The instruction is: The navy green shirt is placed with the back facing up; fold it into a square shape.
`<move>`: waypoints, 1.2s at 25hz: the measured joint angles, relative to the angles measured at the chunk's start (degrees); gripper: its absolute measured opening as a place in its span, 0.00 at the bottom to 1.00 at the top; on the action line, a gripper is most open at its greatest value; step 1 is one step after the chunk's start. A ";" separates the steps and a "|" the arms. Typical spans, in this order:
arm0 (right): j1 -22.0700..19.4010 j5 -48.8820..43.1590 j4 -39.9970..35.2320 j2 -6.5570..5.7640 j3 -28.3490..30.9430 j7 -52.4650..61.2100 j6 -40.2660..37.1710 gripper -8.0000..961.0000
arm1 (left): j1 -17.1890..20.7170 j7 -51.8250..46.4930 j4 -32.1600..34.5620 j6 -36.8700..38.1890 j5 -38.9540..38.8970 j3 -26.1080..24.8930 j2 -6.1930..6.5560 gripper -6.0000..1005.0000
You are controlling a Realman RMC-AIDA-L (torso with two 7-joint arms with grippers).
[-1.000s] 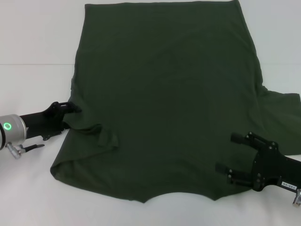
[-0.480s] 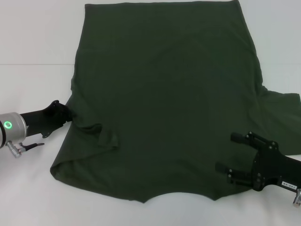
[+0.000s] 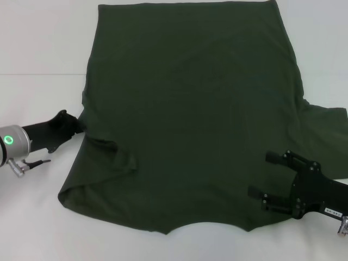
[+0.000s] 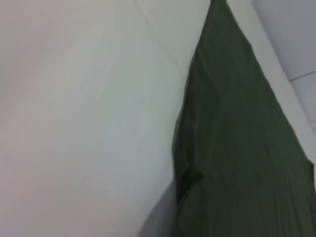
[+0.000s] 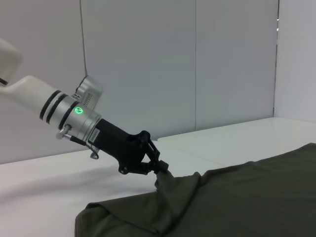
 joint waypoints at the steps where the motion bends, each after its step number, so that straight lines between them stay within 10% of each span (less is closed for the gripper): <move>1: 0.00 0.00 0.00 0.02 0.01 0.00 0.03 0.98 | -0.02 0.53 0.00 -0.22 -0.74 0.00 -0.04 0.07; 30: 0.15 0.00 0.73 0.06 0.04 0.00 0.25 0.98 | -4.82 16.95 0.02 -5.79 -9.18 0.35 -6.12 0.09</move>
